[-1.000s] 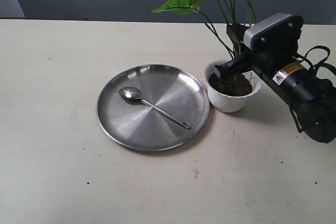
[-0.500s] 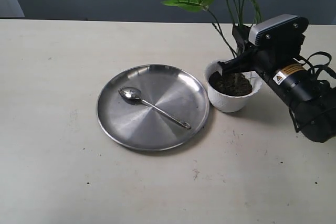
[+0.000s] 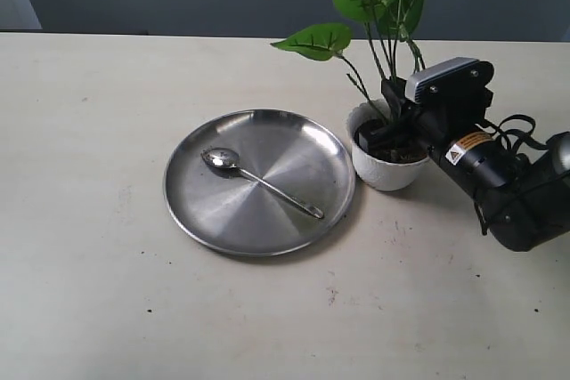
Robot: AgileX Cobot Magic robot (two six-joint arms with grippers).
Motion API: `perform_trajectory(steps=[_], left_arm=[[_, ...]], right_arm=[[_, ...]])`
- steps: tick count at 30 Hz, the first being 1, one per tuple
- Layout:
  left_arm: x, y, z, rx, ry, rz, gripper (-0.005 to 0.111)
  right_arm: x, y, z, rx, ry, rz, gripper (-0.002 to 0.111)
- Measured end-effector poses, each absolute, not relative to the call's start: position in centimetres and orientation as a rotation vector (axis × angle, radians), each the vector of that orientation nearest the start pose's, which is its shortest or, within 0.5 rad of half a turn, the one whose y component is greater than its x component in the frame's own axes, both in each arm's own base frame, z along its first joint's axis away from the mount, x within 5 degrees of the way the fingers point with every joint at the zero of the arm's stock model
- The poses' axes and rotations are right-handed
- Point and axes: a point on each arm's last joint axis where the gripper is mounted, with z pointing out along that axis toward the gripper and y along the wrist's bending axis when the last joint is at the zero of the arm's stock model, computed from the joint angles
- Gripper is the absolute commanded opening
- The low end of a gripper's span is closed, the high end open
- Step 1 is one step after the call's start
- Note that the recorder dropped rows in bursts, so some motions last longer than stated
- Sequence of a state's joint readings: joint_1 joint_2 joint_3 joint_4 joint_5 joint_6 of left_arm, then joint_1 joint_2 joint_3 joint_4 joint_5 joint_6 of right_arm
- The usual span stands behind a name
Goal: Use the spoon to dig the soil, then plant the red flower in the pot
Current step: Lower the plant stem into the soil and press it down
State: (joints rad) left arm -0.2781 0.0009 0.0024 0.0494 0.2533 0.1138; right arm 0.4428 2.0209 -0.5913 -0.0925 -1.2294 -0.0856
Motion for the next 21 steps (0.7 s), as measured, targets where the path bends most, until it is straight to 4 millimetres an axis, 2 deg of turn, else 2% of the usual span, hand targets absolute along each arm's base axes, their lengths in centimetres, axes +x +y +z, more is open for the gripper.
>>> perform_trajectory(steps=[16,18,21], left_arm=[[5.35,-1.41,18.94,0.371,1.701,-0.075,0.0],[5.35,-1.41,18.94,0.371,1.701,-0.075,0.0],[5.35,-1.41,18.94,0.371,1.701,-0.075,0.0]], right_arm=[[29.05,14.81,11.08,-0.528,1.612,0.345,0.0],[29.03,14.83,11.08,-0.53,1.612,0.349,0.007],[29.01,14.87,11.08,-0.53,1.612,0.354,0.025]])
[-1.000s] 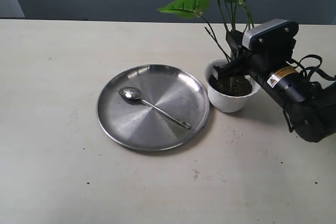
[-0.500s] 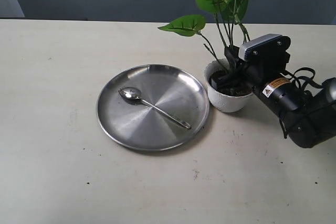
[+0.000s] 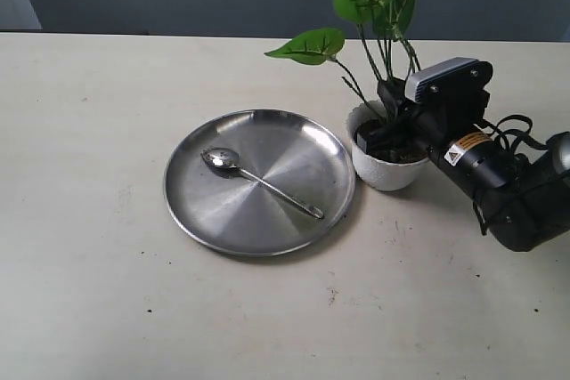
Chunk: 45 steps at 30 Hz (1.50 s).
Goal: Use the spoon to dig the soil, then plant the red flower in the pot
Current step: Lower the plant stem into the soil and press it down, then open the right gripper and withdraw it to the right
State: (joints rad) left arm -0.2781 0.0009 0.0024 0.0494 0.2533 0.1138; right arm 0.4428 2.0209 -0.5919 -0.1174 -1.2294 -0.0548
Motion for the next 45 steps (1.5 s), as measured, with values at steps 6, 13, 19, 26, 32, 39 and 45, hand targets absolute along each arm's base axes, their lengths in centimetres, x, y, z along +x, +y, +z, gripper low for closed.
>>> perform_trajectory(steps=[6,13,19,26,32,39,45], left_arm=[[5.4,-1.4,18.9,0.371,1.701,-0.075,0.0],[5.4,-1.4,18.9,0.371,1.701,-0.075,0.0],[5.4,-1.4,18.9,0.371,1.701,-0.075,0.0],[5.4,-1.4,18.9,0.371,1.701,-0.075,0.0],[5.4,-1.4,18.9,0.371,1.701,-0.075,0.0],[5.4,-1.4,18.9,0.371,1.701,-0.075,0.0],[5.4,-1.4,18.9,0.371,1.701,-0.075,0.0]], right_arm=[[28.9,15.0,11.1,-0.537,1.613,0.377,0.056],[28.8,15.0,11.0,-0.535,1.616,0.384,0.057],[28.1,14.6,11.0,-0.534,1.633,0.381,0.057],[26.7,13.6,12.2,-0.501,1.641,0.361,0.057],[26.4,13.5,12.5,-0.502,1.644,0.36,0.057],[25.5,13.0,12.3,-0.504,1.671,0.355,0.057],[22.5,11.8,13.9,-0.525,1.654,0.372,0.025]])
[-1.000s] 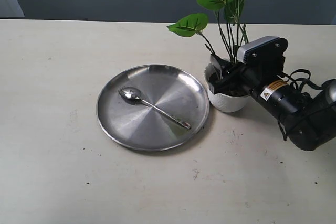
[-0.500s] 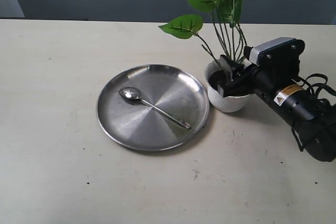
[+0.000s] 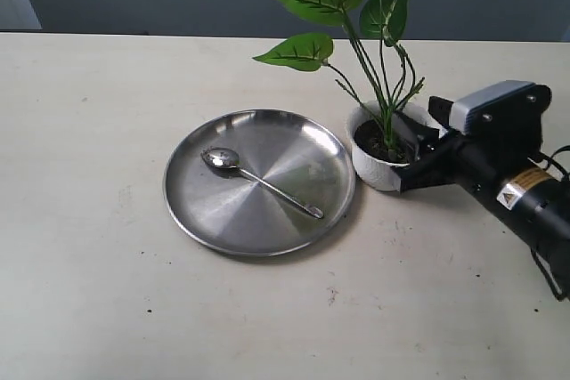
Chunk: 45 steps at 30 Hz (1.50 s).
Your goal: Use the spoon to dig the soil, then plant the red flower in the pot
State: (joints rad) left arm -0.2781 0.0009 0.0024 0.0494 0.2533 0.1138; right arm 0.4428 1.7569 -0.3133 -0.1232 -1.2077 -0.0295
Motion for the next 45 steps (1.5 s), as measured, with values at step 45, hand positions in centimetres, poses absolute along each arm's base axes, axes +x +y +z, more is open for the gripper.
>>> perform_trajectory(steps=[45], left_arm=[[5.4,-1.4,18.9,0.371,1.701,-0.075,0.0]], right_arm=[[4.8,6.4,24.4,-0.213,1.306,1.259,-0.001]])
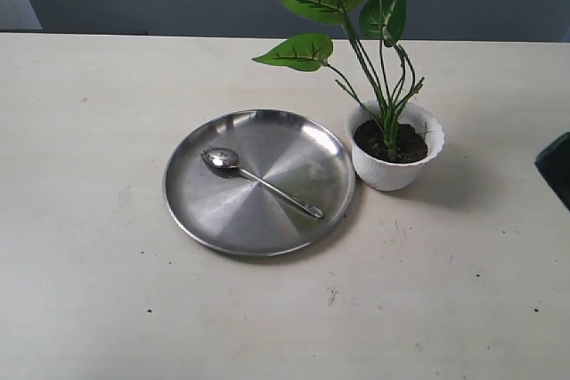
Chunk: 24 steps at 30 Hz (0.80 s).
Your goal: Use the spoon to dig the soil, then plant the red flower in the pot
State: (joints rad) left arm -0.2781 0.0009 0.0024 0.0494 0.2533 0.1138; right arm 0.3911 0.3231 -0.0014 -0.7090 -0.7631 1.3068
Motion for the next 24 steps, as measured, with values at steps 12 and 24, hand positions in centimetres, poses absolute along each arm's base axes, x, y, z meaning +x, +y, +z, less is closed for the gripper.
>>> perform_trajectory(steps=[12,24], left_arm=[[5.4,-1.4,18.9,0.371,1.701,-0.075,0.0],[5.4,-1.4,18.9,0.371,1.701,-0.075,0.0]], right_arm=[[3.7,4.7,23.3,-0.117,1.352,1.067,-0.001],[3.8,4.6,23.0,-0.054,1.397,1.111,-0.001]])
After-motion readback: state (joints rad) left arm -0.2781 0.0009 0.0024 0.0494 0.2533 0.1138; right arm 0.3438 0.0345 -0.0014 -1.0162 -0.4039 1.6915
